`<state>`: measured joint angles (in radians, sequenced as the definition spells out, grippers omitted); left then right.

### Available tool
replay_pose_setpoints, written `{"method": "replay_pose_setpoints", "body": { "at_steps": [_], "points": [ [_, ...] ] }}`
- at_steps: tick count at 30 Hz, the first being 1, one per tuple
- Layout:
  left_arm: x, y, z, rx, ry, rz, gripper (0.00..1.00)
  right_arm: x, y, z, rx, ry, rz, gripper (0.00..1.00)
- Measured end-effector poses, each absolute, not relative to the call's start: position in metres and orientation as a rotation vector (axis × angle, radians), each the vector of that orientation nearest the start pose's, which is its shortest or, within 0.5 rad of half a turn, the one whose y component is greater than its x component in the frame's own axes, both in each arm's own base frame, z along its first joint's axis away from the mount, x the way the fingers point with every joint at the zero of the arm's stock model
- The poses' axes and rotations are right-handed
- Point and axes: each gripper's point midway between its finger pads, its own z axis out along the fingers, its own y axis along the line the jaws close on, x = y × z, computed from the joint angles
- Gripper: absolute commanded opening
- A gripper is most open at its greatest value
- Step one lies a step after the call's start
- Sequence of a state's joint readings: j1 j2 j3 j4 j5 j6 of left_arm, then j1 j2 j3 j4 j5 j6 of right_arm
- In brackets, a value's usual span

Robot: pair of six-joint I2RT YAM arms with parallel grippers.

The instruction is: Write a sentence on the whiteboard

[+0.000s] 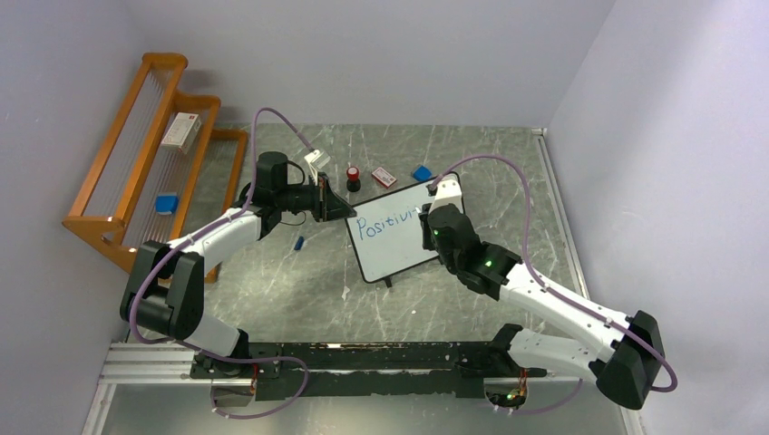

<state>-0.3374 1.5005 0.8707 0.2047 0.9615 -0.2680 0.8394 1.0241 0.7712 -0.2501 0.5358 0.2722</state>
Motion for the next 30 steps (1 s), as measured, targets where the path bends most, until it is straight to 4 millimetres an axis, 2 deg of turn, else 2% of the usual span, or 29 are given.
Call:
{"method": "replay_pose_setpoints", "body": {
  "at_steps": [17,30],
  "points": [
    [0.299,-0.264,0.176,0.718,1.913,-1.336,0.05,0.274,0.186,0.186,-0.258,1.991,0.152,0.00],
    [0.299,-0.264,0.176,0.718,1.913,-1.336,0.05,0.269,0.187,0.179,-0.264,2.021,0.169,0.00]
  ]
}}
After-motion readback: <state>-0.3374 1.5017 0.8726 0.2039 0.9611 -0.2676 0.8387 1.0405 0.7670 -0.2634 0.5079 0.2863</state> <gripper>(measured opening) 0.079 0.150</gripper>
